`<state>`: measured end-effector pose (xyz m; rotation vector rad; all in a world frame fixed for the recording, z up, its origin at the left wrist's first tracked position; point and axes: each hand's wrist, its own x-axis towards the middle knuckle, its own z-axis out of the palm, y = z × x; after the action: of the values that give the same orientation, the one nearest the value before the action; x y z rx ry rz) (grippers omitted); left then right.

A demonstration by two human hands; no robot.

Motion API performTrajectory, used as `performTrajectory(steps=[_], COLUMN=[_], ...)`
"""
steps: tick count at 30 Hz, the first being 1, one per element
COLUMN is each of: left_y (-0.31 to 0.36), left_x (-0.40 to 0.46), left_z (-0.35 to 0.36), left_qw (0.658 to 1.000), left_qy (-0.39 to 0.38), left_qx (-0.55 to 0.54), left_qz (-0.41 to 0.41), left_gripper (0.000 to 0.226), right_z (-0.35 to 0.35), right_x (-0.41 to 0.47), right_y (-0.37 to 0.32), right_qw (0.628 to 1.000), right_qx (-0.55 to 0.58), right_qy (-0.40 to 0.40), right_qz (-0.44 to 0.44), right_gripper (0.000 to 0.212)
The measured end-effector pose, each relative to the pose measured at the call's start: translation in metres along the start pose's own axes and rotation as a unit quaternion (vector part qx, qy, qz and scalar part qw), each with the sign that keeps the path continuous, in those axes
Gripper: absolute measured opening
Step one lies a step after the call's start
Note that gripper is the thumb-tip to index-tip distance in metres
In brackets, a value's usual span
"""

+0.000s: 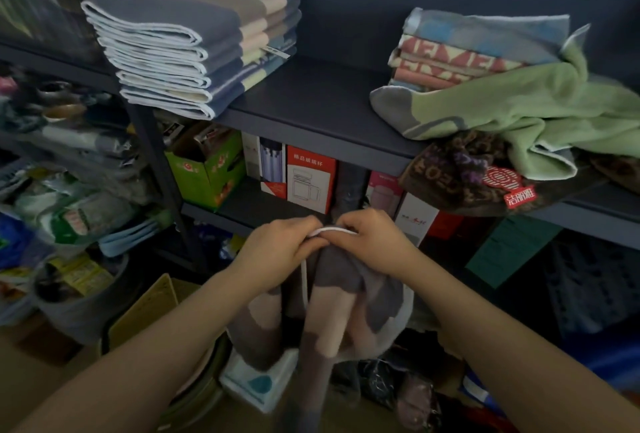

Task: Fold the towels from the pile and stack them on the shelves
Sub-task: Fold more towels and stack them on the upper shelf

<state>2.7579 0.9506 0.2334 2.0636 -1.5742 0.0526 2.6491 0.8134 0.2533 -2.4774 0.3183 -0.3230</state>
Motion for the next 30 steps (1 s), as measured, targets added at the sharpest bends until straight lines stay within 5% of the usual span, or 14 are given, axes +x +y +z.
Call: performTrajectory(steps=[3,8,11,13,16,22,27,30], left_y=[-0.003,-0.004,-0.005,-0.006,0.001,0.018,0.058,0.085], left_x=[0.001,0.012,0.020,0.024,0.028,0.040,0.044,0.045], left_z=[0.005,0.011,0.023,0.029,0.034,0.027,0.011,0.007], left_qw=[0.998,0.980,0.977,0.965,0.956,0.963,0.981,0.977], left_qy=[0.034,0.111,0.072,0.019,-0.058,-0.149,-0.075,-0.059], left_qx=[-0.054,-0.129,-0.081,-0.077,-0.052,0.002,-0.129,-0.190], left_qz=[-0.017,-0.103,-0.182,-0.250,-0.282,-0.223,-0.126,-0.077], left_gripper=[0.046,0.014,0.027,0.044,0.041,0.018,0.013,0.017], right_z=[-0.013,-0.025,-0.026,-0.028,-0.032,-0.027,-0.022,-0.023], right_x=[-0.013,-0.038,-0.048,-0.052,-0.059,-0.065,-0.068,-0.069], right_y=[0.021,0.053,0.054,0.052,0.049,0.049,0.046,0.043], right_qw=[0.998,0.988,0.968,0.950,0.950,0.945,0.943,0.955], right_qx=[0.024,0.108,0.215,0.274,0.280,0.300,0.309,0.287], right_qy=[-0.053,-0.058,-0.022,0.010,0.006,-0.042,-0.061,-0.044], right_qz=[0.016,0.098,0.129,0.149,0.134,0.124,0.109,0.069], right_gripper=[0.025,0.022,0.009,0.024,0.033,0.032,0.037,0.018])
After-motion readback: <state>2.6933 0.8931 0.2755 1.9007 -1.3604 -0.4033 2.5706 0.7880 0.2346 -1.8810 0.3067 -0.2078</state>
